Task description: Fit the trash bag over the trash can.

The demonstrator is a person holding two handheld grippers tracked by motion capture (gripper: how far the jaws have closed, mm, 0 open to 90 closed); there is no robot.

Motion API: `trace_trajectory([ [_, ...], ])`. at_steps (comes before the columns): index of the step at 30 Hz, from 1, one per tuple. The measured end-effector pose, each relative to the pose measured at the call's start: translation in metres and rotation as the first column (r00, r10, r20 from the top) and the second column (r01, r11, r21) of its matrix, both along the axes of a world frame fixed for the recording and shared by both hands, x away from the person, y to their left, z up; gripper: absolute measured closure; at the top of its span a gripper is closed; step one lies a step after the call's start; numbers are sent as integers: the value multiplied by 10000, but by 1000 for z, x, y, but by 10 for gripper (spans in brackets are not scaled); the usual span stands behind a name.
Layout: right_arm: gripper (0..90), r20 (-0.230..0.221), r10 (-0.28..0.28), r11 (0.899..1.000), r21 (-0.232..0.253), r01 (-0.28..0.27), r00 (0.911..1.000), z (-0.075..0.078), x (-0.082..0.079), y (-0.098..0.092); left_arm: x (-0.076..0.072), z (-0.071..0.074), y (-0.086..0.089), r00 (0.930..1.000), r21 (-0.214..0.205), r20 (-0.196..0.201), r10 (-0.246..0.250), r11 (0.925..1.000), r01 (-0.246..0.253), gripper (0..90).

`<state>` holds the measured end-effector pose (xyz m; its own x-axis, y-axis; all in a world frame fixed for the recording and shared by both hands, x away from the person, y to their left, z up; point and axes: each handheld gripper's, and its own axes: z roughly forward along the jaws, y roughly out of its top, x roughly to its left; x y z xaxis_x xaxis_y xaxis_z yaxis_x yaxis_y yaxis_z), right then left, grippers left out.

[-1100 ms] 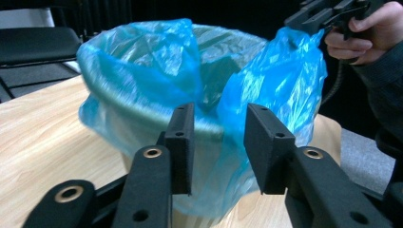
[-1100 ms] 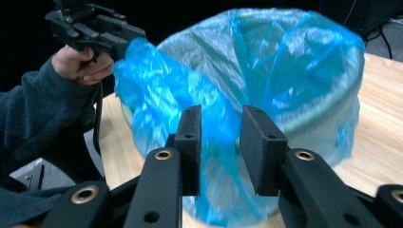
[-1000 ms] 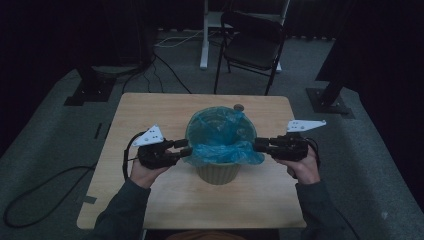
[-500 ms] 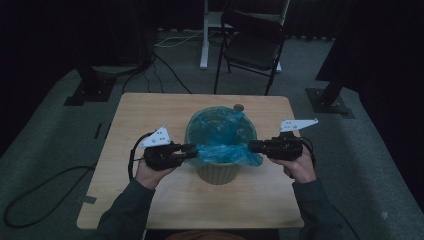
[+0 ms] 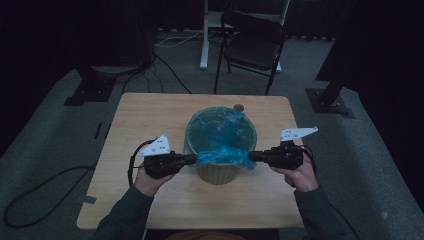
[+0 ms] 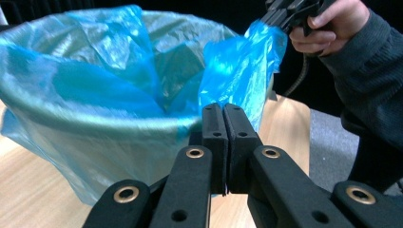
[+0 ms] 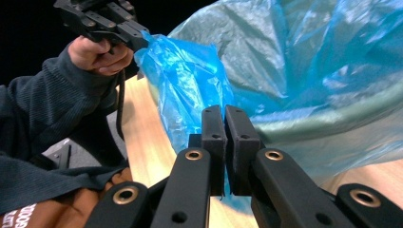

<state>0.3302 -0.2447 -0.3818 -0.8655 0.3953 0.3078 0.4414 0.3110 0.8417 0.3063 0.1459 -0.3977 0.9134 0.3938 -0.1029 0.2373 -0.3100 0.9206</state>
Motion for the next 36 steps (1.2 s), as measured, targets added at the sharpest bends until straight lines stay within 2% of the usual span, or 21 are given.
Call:
trace_trajectory([
  [11,891,-254,100,9999,103,-98,9996,-10,-2,-4,0,-10,-2,9996,218,-238,-155,9996,160,892],
  [23,899,-489,399,9992,-2,-399,9980,-25,-3,2,3,-23,-9,9982,502,-502,-314,9982,339,893],
  [24,899,-517,418,9991,-8,-419,9978,-25,-3,2,3,-27,-11,9980,652,-552,-322,9972,357,893],
  [31,900,-685,472,9979,-410,-501,9965,-34,-4,3,5,-37,-11,9970,997,-746,-211,9946,285,893],
  [36,899,-822,188,9963,-821,-255,9964,-40,0,0,9,-45,-8,9959,1207,-910,-12,9926,122,893],
])
